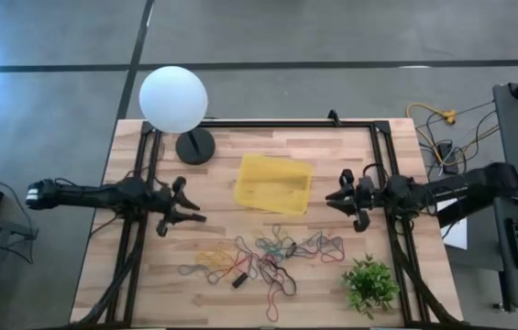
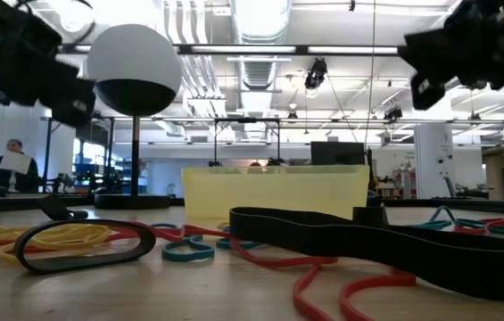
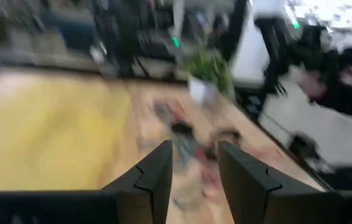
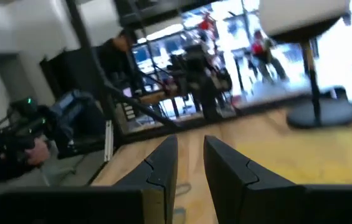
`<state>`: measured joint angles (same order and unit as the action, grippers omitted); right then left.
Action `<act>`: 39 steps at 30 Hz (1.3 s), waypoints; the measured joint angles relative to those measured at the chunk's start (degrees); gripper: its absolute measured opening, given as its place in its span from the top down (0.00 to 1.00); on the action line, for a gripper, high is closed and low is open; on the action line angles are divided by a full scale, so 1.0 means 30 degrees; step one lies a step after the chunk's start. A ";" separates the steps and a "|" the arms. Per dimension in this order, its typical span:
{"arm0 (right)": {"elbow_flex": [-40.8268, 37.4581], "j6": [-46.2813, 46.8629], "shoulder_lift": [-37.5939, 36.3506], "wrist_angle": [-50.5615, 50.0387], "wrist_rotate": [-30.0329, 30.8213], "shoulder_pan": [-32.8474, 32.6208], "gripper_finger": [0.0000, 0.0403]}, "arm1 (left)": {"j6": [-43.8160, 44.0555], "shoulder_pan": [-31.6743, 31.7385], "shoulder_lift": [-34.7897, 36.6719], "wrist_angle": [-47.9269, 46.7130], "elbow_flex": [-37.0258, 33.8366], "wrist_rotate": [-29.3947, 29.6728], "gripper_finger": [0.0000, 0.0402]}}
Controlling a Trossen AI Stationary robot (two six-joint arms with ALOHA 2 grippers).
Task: Pick and place rubber bands into bin
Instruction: Put the black rubber band into the yellow bin
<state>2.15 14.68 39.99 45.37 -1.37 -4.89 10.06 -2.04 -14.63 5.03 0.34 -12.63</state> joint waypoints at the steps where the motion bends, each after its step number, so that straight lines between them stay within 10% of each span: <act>1: 0.0374 -0.0866 0.0781 0.0412 0.0023 -0.0210 0.83 | -0.0054 0.0000 -0.0817 -0.0006 0.0019 -0.0554 0.72; 8: 0.4088 -0.4810 0.4710 -0.0844 0.1100 -0.0543 0.79 | -0.3642 0.0008 -0.5660 -0.4832 0.2783 0.1372 0.72; 21: 1.1050 -0.5973 0.3992 -1.5408 0.0437 -0.0585 0.53 | -0.3129 0.0015 -1.5885 -0.6335 0.7837 0.5426 0.72; 39: 0.5413 -0.4565 -0.1205 -1.4052 0.0437 -0.0580 0.51 | -0.0442 0.0036 -2.0006 -1.4935 1.2342 0.4308 0.72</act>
<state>18.39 0.99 36.37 3.21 -0.05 -6.63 8.73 -1.93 -74.64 -39.77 37.36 0.30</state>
